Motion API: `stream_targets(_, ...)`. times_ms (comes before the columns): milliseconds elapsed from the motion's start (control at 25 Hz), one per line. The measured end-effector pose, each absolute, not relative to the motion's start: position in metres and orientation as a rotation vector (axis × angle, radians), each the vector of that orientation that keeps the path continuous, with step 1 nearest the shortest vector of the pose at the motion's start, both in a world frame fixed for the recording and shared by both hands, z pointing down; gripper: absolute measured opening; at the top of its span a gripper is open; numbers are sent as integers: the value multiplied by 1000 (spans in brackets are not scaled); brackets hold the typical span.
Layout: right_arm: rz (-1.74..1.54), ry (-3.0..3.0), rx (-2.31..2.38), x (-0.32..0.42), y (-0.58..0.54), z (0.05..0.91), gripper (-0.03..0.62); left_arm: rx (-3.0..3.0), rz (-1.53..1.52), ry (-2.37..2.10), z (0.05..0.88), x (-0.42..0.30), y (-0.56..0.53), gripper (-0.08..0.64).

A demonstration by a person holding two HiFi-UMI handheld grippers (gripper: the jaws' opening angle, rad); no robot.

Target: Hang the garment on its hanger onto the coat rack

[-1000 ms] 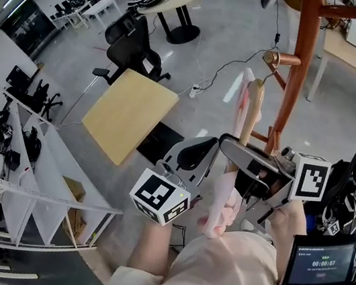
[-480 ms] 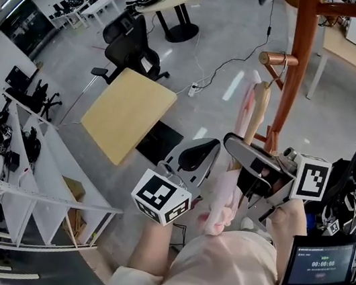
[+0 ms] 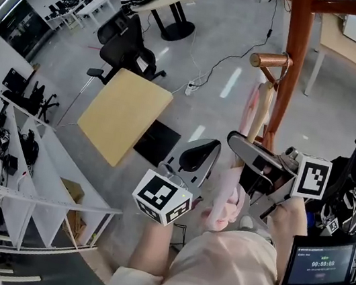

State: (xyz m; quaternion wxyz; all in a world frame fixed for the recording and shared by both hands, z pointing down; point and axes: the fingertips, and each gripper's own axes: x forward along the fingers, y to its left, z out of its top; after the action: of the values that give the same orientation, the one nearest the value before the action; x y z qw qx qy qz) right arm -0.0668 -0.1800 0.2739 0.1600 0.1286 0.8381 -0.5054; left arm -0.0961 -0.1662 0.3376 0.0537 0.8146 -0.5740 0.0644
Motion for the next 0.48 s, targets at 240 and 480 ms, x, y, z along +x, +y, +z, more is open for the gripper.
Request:
stream_targets(240, -1446, 2400, 353, -66, -186, 281, 87, 2478, 196, -1720, 342, -93, -173, 6)
stream_targets(480, -1426, 2418, 333, -63, -190, 284, 87, 2485, 196, -1693, 343, -92, -178, 5)
